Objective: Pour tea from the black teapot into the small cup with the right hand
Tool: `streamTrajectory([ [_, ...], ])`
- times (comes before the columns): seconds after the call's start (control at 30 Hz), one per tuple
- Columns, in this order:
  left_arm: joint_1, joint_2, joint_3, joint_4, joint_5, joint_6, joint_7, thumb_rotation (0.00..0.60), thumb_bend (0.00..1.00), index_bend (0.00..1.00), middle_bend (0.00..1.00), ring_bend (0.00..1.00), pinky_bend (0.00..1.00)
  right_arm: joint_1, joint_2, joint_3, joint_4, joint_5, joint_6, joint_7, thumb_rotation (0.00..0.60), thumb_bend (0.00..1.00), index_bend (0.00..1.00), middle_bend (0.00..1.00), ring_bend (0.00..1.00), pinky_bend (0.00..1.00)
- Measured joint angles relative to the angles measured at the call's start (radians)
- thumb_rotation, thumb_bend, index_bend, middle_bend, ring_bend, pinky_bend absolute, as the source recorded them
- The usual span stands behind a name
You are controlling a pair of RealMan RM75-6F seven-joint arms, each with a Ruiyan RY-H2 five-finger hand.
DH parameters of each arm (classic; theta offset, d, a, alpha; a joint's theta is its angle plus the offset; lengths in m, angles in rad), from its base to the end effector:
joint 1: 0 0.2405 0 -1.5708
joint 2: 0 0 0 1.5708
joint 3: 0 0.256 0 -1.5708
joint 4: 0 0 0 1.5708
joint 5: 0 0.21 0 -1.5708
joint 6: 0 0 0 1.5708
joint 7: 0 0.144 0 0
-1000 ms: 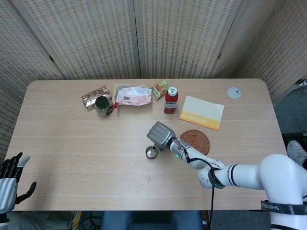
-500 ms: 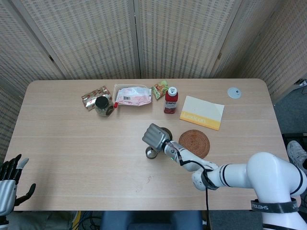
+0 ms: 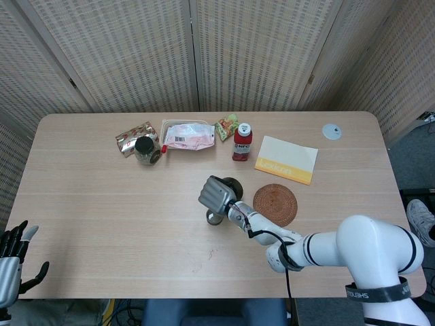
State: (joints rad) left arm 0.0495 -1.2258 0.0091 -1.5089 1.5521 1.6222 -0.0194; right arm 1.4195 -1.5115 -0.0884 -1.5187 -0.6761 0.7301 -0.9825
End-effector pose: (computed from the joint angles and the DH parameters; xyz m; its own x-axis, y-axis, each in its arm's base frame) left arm -0.3306 0.1257 0.1409 0.3800 -0.0239 0.9247 0.9237 0.0631 -0.3780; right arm -0.0232 -0.3662 -0.0554 0.9603 0.0894 0.2644 -0.1073 -0.7563 0.6454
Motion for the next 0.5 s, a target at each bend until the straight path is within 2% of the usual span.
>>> streamTrajectory([
  [0.5, 0.013, -0.006, -0.001, 0.011, 0.0, 0.012, -0.01, 0.6, 0.33, 0.1, 0.0, 0.0, 0.0, 0.062, -0.031, -0.044, -0.01, 0.061, 0.033, -0.104, 0.443, 0.5, 1.0, 1.0, 0.92, 0.5],
])
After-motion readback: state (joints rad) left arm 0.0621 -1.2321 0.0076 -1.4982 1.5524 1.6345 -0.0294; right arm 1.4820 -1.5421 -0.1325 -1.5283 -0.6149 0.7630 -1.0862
